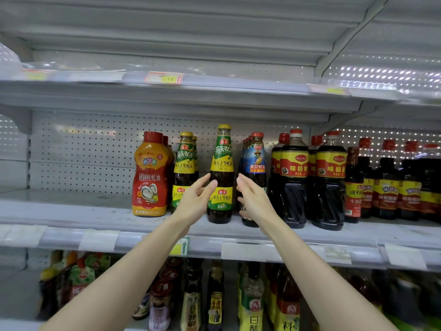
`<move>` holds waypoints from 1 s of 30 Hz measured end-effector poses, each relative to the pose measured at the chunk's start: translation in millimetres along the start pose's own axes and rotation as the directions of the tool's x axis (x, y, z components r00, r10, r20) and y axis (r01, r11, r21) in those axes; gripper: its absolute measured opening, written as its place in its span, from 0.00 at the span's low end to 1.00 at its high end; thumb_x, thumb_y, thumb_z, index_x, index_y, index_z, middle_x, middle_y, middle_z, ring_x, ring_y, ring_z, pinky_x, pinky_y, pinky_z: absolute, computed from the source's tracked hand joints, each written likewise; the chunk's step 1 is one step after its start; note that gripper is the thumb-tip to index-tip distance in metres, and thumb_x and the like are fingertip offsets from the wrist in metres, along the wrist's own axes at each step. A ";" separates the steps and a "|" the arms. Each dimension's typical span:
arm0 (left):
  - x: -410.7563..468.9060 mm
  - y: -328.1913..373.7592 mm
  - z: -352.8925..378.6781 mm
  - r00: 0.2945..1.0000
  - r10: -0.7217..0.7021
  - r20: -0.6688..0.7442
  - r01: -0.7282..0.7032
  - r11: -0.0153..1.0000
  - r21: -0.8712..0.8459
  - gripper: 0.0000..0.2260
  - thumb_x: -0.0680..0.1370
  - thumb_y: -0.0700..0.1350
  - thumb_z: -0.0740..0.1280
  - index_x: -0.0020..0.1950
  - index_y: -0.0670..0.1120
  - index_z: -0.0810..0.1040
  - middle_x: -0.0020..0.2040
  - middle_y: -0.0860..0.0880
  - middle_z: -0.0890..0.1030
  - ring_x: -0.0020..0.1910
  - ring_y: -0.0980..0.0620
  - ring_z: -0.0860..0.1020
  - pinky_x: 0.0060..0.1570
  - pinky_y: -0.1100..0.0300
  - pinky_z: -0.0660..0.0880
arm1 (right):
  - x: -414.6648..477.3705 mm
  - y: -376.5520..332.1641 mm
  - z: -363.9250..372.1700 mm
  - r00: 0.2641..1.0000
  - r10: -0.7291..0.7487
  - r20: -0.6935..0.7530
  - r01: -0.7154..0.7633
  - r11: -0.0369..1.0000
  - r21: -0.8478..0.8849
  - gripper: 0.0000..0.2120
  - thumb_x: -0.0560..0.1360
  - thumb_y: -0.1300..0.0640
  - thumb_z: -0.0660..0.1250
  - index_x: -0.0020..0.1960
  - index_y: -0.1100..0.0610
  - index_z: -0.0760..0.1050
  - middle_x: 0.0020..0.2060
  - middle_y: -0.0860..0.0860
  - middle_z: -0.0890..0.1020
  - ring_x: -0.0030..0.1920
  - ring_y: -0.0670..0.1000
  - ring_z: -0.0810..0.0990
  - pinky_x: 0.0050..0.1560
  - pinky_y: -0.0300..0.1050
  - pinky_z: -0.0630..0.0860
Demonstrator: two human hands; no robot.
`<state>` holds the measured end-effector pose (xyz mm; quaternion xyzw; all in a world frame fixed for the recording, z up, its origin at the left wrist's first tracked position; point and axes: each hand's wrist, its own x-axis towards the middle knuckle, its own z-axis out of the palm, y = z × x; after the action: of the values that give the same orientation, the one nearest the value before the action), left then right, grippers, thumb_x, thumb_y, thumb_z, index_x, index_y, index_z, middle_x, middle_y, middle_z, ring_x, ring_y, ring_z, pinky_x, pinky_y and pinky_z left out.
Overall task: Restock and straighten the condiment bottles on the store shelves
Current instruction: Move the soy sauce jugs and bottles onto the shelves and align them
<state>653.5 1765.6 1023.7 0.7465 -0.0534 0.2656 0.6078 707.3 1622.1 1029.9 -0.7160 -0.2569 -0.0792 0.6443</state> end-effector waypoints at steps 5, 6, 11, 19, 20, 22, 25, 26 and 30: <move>-36.2 23.9 26.7 0.998 0.013 -0.054 -0.011 0.999 0.037 0.24 0.80 0.54 0.63 0.75 0.53 0.64 0.60 0.50 0.76 0.55 0.54 0.76 0.56 0.54 0.75 | -37.5 -12.5 -43.2 1.000 -0.020 -0.013 0.020 1.000 0.019 0.21 0.80 0.46 0.61 0.71 0.50 0.69 0.63 0.49 0.78 0.57 0.46 0.79 0.56 0.44 0.78; -47.8 29.9 38.0 0.998 0.010 -0.058 -0.008 0.999 0.037 0.23 0.80 0.53 0.63 0.75 0.53 0.65 0.60 0.51 0.76 0.55 0.53 0.76 0.53 0.55 0.75 | -50.1 -14.4 -55.8 1.000 -0.018 -0.008 0.019 0.999 0.034 0.20 0.80 0.47 0.61 0.71 0.50 0.70 0.61 0.50 0.79 0.53 0.44 0.80 0.51 0.40 0.79; -113.8 50.3 102.8 0.998 0.010 -0.063 -0.009 1.000 0.028 0.22 0.80 0.50 0.64 0.74 0.51 0.66 0.52 0.54 0.78 0.49 0.57 0.77 0.50 0.57 0.75 | -113.3 -15.3 -127.3 1.000 0.015 -0.017 -0.016 1.000 -0.011 0.22 0.81 0.45 0.59 0.73 0.50 0.67 0.62 0.51 0.77 0.54 0.49 0.79 0.53 0.48 0.77; -230.3 51.2 215.4 0.998 -0.053 -0.014 0.053 0.998 0.036 0.24 0.79 0.51 0.65 0.74 0.52 0.65 0.54 0.54 0.79 0.55 0.58 0.77 0.62 0.55 0.73 | -226.4 18.7 -238.9 0.998 0.067 0.015 -0.066 0.996 -0.052 0.22 0.80 0.43 0.60 0.70 0.50 0.69 0.60 0.48 0.78 0.56 0.48 0.80 0.49 0.43 0.76; -243.5 49.3 228.4 0.997 -0.073 0.001 0.073 0.997 0.038 0.24 0.79 0.51 0.65 0.75 0.52 0.65 0.55 0.53 0.79 0.55 0.59 0.77 0.60 0.56 0.74 | -239.3 24.2 -250.6 0.996 0.088 0.017 -0.087 0.995 -0.057 0.21 0.80 0.43 0.60 0.70 0.50 0.70 0.59 0.48 0.79 0.56 0.48 0.80 0.47 0.41 0.76; -268.7 46.2 252.6 0.992 -0.124 0.019 0.123 0.991 0.056 0.24 0.79 0.52 0.66 0.74 0.53 0.66 0.56 0.52 0.80 0.55 0.58 0.77 0.59 0.56 0.74 | -264.0 35.9 -275.0 0.989 0.144 0.015 -0.143 0.988 -0.057 0.20 0.80 0.44 0.61 0.70 0.49 0.70 0.58 0.48 0.79 0.55 0.47 0.80 0.47 0.41 0.76; -293.9 36.6 280.8 0.986 -0.164 0.033 0.161 0.985 0.066 0.23 0.79 0.50 0.66 0.73 0.51 0.67 0.54 0.51 0.80 0.52 0.60 0.78 0.59 0.56 0.74 | -291.0 55.9 -302.1 0.980 0.197 -0.009 -0.197 0.978 -0.062 0.19 0.80 0.45 0.61 0.69 0.50 0.71 0.58 0.50 0.80 0.54 0.47 0.80 0.53 0.47 0.79; -300.7 33.8 288.8 0.984 -0.176 0.038 0.173 0.983 0.066 0.23 0.79 0.50 0.66 0.73 0.51 0.67 0.54 0.51 0.80 0.50 0.60 0.78 0.58 0.56 0.74 | -298.4 61.9 -307.7 0.978 0.209 -0.018 -0.210 0.976 -0.057 0.19 0.80 0.45 0.62 0.68 0.50 0.72 0.58 0.50 0.80 0.54 0.48 0.80 0.54 0.48 0.79; -324.1 10.4 316.1 0.959 -0.270 0.084 0.264 0.962 0.074 0.23 0.78 0.50 0.66 0.73 0.51 0.67 0.55 0.51 0.79 0.56 0.53 0.77 0.61 0.54 0.74 | -330.9 92.8 -321.8 0.958 0.286 -0.024 -0.287 0.957 -0.036 0.13 0.80 0.45 0.61 0.62 0.48 0.73 0.56 0.48 0.81 0.52 0.48 0.81 0.49 0.45 0.76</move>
<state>477.7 1388.5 845.3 0.7768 0.0278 0.1475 0.6116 537.9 1220.6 851.6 -0.7572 -0.1429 0.0036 0.6373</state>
